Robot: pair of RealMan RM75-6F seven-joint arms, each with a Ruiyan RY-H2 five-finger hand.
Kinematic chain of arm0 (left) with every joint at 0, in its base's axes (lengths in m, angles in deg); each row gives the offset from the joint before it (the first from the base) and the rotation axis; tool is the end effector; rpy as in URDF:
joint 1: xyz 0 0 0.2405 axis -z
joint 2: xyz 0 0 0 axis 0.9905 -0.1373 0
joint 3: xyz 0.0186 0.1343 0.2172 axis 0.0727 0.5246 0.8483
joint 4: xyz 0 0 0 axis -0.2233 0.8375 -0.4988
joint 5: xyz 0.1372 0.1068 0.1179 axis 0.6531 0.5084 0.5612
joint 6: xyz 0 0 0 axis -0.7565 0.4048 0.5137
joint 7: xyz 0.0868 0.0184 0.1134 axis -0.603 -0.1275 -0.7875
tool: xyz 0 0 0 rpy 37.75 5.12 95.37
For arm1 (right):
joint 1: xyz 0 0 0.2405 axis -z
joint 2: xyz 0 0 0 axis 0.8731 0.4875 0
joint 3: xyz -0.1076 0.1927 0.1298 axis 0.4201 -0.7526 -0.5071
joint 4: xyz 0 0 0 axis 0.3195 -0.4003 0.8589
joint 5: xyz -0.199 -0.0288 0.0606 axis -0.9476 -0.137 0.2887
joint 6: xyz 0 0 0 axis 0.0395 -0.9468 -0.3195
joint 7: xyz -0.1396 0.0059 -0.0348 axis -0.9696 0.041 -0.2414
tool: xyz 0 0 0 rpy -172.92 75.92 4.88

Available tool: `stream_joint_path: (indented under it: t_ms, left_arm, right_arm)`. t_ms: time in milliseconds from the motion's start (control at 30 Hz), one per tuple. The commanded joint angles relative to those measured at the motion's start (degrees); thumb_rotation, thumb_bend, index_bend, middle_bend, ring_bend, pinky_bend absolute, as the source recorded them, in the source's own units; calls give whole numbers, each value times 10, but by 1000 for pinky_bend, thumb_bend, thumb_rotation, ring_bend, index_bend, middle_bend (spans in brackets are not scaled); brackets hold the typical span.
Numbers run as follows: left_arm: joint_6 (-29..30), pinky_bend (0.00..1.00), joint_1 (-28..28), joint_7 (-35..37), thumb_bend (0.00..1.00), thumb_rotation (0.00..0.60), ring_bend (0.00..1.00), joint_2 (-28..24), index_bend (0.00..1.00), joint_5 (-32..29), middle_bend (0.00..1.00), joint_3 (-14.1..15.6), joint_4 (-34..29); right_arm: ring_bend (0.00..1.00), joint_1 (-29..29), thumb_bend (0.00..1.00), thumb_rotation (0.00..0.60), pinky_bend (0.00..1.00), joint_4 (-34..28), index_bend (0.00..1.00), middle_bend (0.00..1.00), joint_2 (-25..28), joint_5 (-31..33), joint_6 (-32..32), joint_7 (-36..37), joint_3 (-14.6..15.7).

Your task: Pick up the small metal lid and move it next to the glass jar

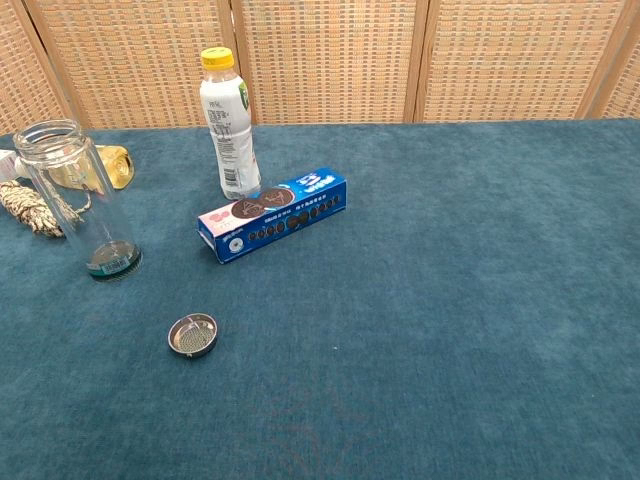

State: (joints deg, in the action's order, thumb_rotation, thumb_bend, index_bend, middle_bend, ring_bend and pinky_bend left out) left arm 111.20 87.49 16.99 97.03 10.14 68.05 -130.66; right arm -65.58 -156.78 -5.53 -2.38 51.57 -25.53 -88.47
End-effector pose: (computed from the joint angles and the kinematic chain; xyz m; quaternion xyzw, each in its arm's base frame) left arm -0.3075 0.1816 0.1528 -0.6168 -0.3517 -0.3546 0.6083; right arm -0.3088 -0.1817 0.1517 0.6161 -0.3583 0.3515 0.6070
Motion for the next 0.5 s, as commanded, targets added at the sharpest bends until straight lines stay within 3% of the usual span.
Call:
stream_joint_path:
  t_ms: [33, 500]
  left_arm:
    - [-2, 0, 1, -1, 204, 600, 0, 0, 0, -1, 0, 0, 0]
    - [-7, 0, 4, -3, 203, 600, 0, 3, 0, 1, 0, 1, 3]
  right_arm:
    - [0, 0, 19, 600, 0, 0, 0, 0, 0, 1, -1, -2, 0]
    - [0, -4, 19, 600, 0, 3, 0, 0, -3, 8, -8, -5, -2]
